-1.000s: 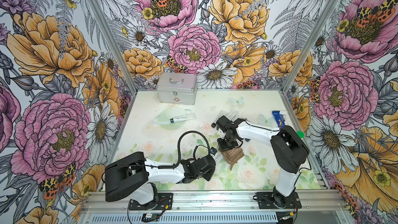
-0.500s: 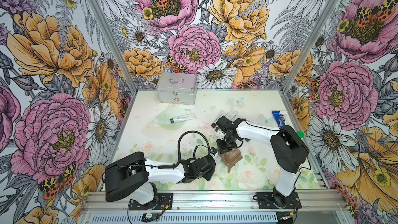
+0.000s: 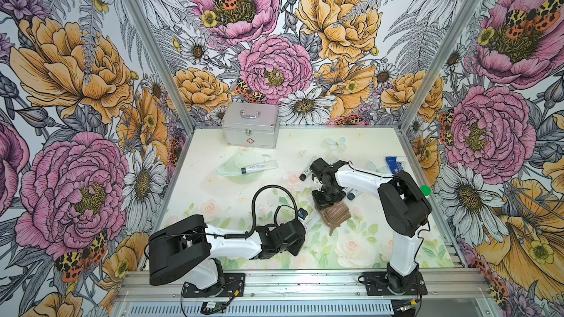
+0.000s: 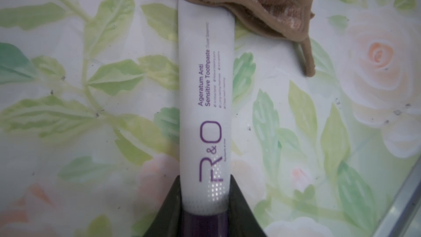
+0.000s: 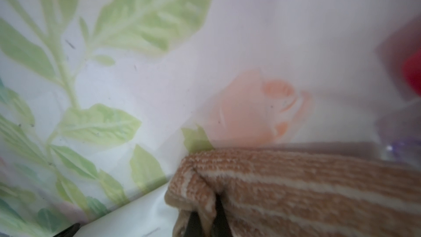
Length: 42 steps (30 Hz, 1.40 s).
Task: Wipe the surface of the toothpaste tube
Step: Wipe the dirt from the toothpaste tube.
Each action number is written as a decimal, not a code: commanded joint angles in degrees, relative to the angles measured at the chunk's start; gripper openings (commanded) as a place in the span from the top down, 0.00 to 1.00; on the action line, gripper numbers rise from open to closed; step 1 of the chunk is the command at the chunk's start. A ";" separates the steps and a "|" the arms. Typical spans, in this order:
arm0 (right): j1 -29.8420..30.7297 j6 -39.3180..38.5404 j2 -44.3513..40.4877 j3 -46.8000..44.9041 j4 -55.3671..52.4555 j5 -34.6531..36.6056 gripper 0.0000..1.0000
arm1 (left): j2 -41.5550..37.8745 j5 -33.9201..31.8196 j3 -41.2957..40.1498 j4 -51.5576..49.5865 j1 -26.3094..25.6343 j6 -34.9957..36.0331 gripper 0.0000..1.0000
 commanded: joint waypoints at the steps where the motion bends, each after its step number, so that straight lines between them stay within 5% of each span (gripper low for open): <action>1: 4.94 2.13 -0.90 -3.08 -0.85 -5.77 1.00 | -0.02 -0.88 -0.88 -0.77 0.60 0.19 0.76; 8: 7.73 4.07 -4.89 -6.43 0.39 -10.15 1.00 | -0.01 -1.04 -0.88 -0.73 0.62 0.19 0.76; 19: -0.76 -0.75 1.83 -5.35 -3.16 8.18 1.00 | -0.77 -0.98 -1.28 -0.90 0.60 0.09 0.76; 23: -2.82 -1.29 2.39 -4.70 -3.10 9.76 1.00 | -0.67 -1.13 -1.19 -0.86 0.61 -0.08 0.76; 36: 7.75 4.29 -3.89 -6.17 0.46 -7.23 1.00 | -0.35 -1.26 -1.14 -0.67 0.69 0.06 0.76; 42: 9.45 6.15 -5.78 -8.76 2.22 -9.58 1.00 | -0.88 -1.09 -1.18 -0.72 1.27 0.10 0.75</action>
